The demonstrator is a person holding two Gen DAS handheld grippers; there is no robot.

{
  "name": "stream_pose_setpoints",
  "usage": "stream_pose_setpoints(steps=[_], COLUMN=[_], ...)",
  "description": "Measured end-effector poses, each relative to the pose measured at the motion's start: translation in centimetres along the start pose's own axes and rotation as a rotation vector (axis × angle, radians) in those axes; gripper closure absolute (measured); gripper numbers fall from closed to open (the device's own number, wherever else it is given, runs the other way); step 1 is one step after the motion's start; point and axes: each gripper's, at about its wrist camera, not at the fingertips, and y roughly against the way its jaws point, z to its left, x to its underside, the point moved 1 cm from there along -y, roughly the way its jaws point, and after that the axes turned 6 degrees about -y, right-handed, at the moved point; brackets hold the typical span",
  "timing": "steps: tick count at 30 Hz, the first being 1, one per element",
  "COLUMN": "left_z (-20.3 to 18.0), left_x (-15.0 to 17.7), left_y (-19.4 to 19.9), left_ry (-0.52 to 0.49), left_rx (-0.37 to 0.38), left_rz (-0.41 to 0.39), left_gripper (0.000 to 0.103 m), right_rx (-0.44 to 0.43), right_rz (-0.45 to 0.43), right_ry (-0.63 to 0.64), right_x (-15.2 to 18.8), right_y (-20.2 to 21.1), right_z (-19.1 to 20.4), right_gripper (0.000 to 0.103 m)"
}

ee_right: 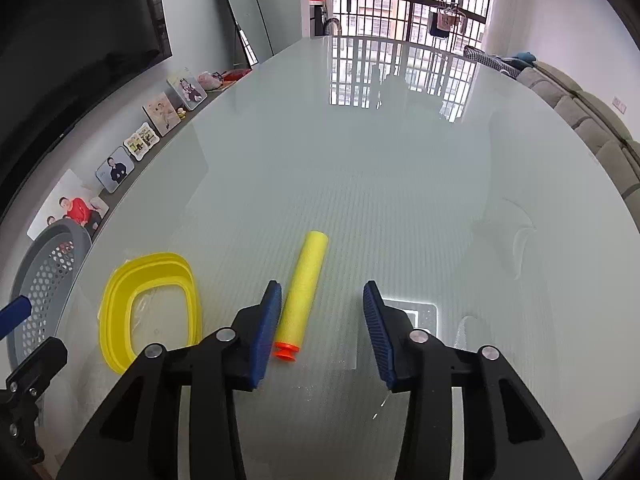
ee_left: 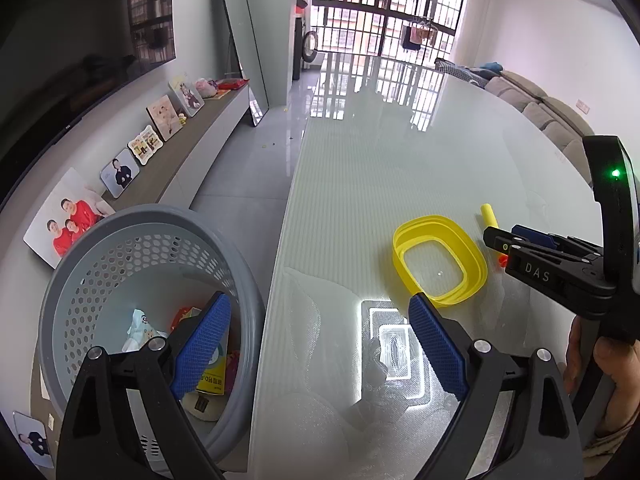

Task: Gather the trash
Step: 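Move both grippers back toward the yellow lid and dart on the table, then grasp the yellow foam dart with the right gripper while the left gripper grasps the yellow lid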

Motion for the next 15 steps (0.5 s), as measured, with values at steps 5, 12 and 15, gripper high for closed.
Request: stream_pose_setpoints(steps=[5, 12, 15], left_z=[-0.3, -1.4, -2.3], left_x=[-0.1, -0.8, -1.3], left_y=[0.0, -0.3, -0.5], left_ry=[-0.017, -0.067, -0.107], left_rx=[-0.001, 0.025, 0.030], left_rz=[0.001, 0.008, 0.004], left_gripper=[0.014, 0.011, 0.010], right_rx=[-0.008, -0.081, -0.100], right_rz=[-0.007, -0.006, -0.027], right_ry=[0.047, -0.028, -0.070], right_x=[0.3, 0.6, 0.5], right_y=[0.3, 1.2, 2.0], right_z=[0.6, -1.6, -2.7], right_gripper=[0.091, 0.091, 0.091])
